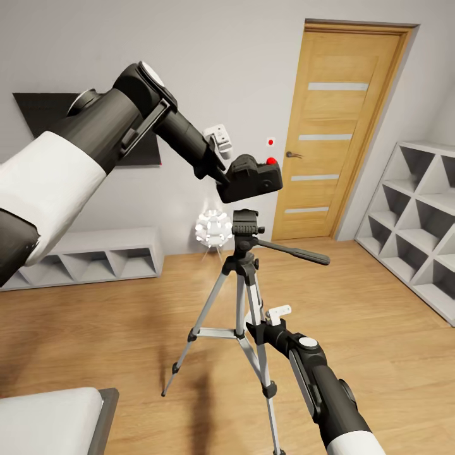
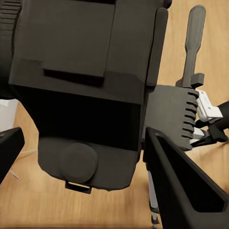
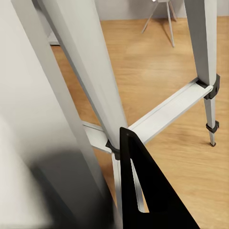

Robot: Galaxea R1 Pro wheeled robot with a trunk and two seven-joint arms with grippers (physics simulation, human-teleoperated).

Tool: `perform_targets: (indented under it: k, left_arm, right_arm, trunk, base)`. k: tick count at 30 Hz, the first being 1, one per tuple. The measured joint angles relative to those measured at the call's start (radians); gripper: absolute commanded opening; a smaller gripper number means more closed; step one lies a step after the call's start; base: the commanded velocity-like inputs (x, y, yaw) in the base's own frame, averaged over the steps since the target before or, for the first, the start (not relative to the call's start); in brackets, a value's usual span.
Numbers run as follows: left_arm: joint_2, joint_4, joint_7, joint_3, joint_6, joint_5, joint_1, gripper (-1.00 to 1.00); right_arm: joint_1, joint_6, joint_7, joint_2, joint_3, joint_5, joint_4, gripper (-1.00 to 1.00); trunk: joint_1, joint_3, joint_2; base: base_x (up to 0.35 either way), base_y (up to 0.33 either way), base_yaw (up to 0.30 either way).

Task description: Attach the digital camera to the camera tripod in the bedroom.

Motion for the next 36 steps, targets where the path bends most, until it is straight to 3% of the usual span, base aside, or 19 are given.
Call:
perform_targets:
  k: [15,22,36]
  left_arm:
    - [0.008,-0.013,-0.078,-0.004,0.003,-0.008,0.000,-1.00]
    - [0.008,-0.012,-0.083,-0.073,0.007,-0.009,0.000,-1.00]
    - [0.008,-0.012,-0.083,-0.084,0.009,-0.012,0.000,-1.00]
  right_arm:
    - [0.000,0.000,0.000,0.000,-0.001,-0.001,0.000,-1.00]
    - [0.000,0.000,0.000,0.000,0.000,-0.001,0.000,-1.00]
    - [0.000,0.000,0.000,0.000,0.000,-0.001,0.000,-1.00]
  trunk:
    - [0.000,0.000,0.000]
    - [0.000,0.000,0.000]
    - [0.000,0.000,0.000]
  base:
    - [0.000,0.000,0.000]
    - [0.000,0.000,0.000]
    - [0.000,0.000,0.000]
